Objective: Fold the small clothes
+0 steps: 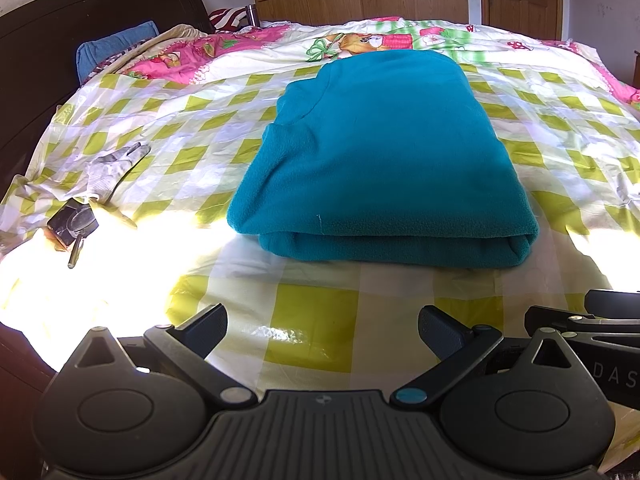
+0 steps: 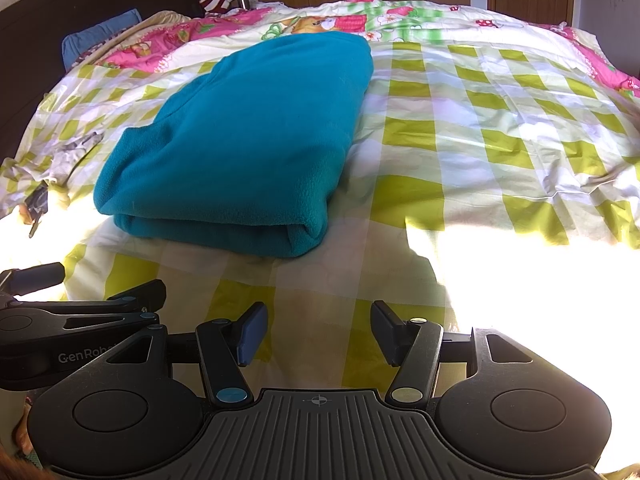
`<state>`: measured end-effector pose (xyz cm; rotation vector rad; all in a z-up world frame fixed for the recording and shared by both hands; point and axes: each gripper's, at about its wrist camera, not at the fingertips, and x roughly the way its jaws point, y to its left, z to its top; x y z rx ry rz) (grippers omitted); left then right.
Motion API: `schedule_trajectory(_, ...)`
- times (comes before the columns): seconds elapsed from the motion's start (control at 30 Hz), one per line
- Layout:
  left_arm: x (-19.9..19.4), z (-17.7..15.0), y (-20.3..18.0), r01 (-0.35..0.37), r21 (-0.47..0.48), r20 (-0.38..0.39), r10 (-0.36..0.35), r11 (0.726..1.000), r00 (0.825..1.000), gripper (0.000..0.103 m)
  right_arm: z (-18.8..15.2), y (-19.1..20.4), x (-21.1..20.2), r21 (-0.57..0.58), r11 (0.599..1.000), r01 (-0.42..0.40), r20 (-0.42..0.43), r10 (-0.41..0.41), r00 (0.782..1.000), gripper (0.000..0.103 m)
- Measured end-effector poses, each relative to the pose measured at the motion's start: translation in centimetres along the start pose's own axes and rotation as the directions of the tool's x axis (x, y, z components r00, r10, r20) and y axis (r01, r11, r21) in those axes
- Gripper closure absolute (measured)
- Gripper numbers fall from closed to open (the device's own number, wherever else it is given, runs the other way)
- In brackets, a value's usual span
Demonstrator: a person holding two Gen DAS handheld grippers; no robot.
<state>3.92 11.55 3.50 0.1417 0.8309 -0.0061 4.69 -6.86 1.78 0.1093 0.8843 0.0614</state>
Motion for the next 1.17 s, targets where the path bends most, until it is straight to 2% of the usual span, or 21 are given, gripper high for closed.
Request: schedule_trajectory(1.17, -0.21, -0.05, -0.06, 0.023, -0.007, 0.006, -0.023, 1.0, 1.0, 0.0, -0.23, 0.25, -0.35, 0.001, 1.0, -0.007, 0.003, 0.007, 1.0, 0.046)
